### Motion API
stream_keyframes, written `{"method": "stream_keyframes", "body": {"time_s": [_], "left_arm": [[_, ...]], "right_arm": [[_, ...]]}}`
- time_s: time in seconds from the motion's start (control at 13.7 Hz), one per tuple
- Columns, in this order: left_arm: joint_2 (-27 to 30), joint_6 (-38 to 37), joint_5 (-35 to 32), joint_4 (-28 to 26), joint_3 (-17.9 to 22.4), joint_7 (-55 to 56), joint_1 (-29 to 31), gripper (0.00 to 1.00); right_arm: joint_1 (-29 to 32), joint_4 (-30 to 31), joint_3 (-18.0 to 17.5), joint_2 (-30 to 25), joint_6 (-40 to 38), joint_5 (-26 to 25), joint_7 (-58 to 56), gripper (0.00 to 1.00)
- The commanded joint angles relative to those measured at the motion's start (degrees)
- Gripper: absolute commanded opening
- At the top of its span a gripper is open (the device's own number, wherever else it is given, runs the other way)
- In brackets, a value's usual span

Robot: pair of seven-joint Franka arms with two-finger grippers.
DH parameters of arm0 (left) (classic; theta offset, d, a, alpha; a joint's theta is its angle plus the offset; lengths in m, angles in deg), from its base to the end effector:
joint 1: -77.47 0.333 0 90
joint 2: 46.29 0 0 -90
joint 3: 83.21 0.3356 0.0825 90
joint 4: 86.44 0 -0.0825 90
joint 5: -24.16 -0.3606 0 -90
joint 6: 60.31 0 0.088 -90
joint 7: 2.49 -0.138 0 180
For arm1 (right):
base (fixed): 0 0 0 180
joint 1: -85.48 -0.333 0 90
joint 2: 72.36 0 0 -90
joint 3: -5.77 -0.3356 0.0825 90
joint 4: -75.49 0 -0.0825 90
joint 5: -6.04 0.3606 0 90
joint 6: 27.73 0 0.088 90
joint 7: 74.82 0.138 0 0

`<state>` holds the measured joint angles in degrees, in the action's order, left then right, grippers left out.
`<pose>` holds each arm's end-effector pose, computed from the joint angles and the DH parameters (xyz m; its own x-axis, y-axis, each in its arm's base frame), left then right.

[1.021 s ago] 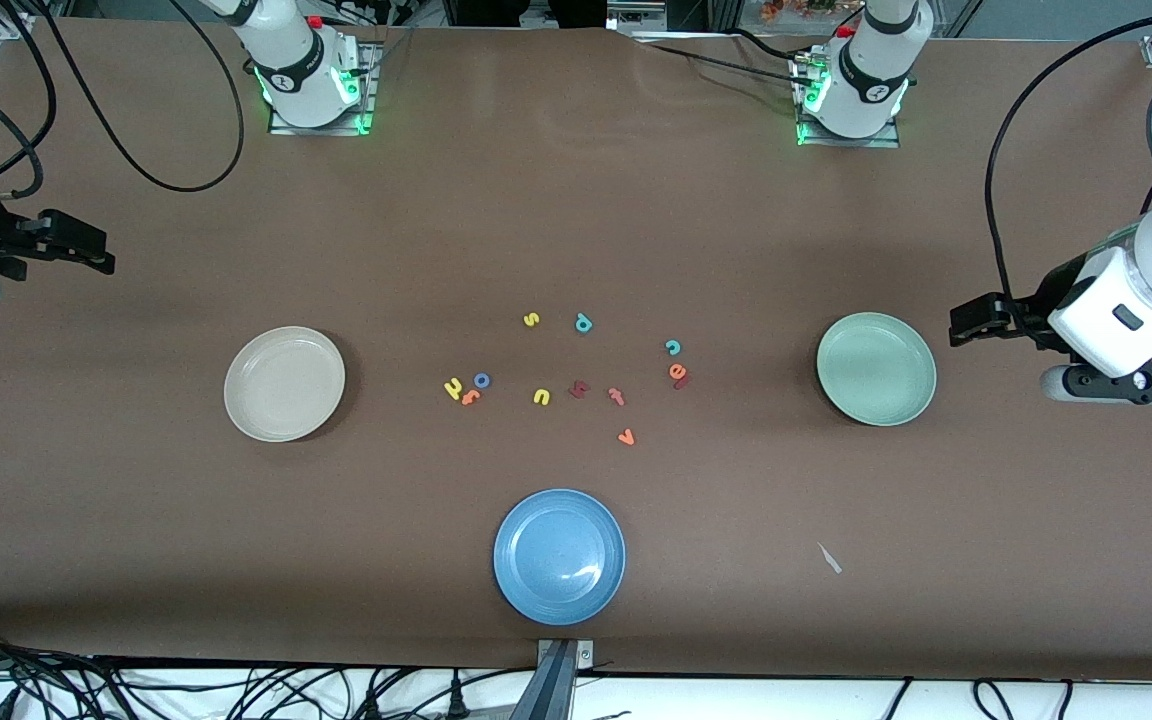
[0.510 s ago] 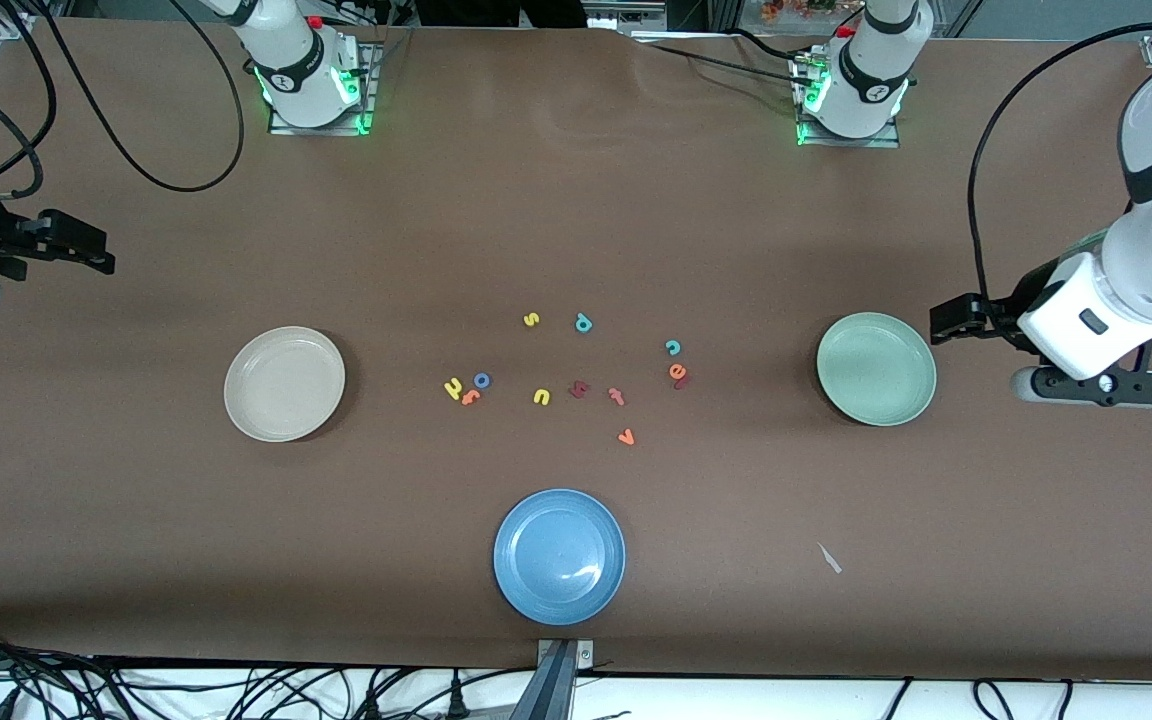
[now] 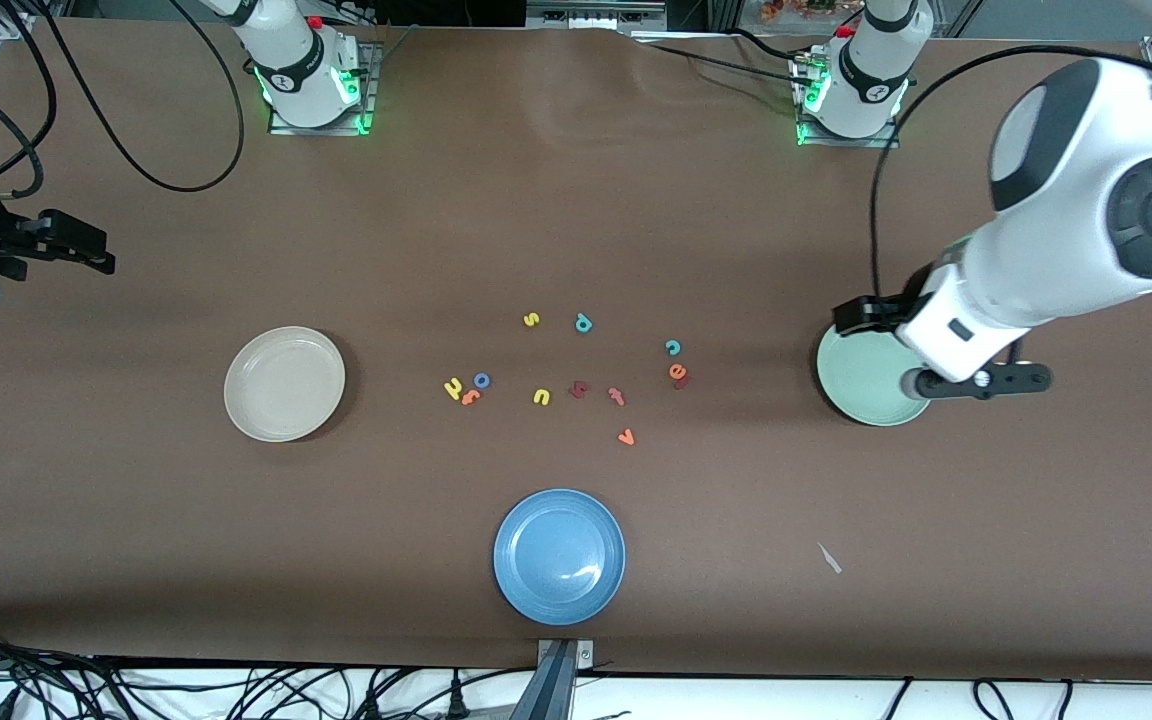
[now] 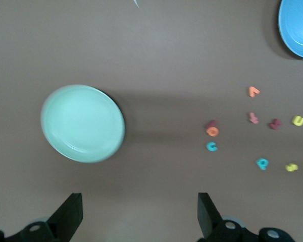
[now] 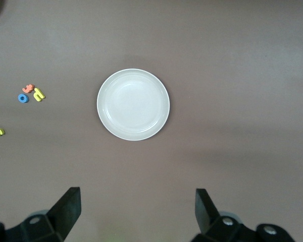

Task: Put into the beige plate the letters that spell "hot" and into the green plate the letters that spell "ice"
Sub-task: 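Reach the left gripper to the teal c and grasp it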

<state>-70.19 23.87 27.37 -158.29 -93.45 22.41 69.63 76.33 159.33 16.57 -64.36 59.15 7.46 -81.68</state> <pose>0.6087 -0.1843 0.5037 0.9660 0.1191 -0.2294 0.1303 -0.9909 0.0341 0.5667 -0.0053 0.5809 0.9923 0.0918 -0.0836 0.0914 -0.9958 -0.0087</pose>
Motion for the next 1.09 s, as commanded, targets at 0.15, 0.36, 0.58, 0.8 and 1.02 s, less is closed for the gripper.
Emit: {"method": "stream_keyframes", "body": {"time_s": [0.15,0.36,0.58,0.8,1.02], "left_arm": [[-5.53,6.16,4.44,0.13,0.39,13.92,-6.74,1.0],[-7.65,11.25,4.18,-4.5,0.48,17.73,-9.47,1.0],[-6.95,25.46,4.08,-16.44,0.39,18.17,-11.75,1.0],[-6.86,33.23,4.0,-24.28,0.39,19.4,-13.69,1.0],[-7.12,41.92,3.74,-30.44,0.39,19.92,-14.66,1.0]], "right_arm": [[-0.08,-0.52,-0.08,-0.18,-0.66,-0.02,0.53,1.0],[-0.08,-0.52,-0.08,-0.18,-0.66,-0.02,0.44,1.0],[-0.08,-0.52,-0.08,-0.18,-0.66,-0.02,0.53,1.0],[-0.08,-0.52,-0.08,-0.18,-0.66,0.07,0.53,1.0],[-0.08,-0.52,-0.08,-0.18,-0.66,-0.02,0.53,1.0]]}}
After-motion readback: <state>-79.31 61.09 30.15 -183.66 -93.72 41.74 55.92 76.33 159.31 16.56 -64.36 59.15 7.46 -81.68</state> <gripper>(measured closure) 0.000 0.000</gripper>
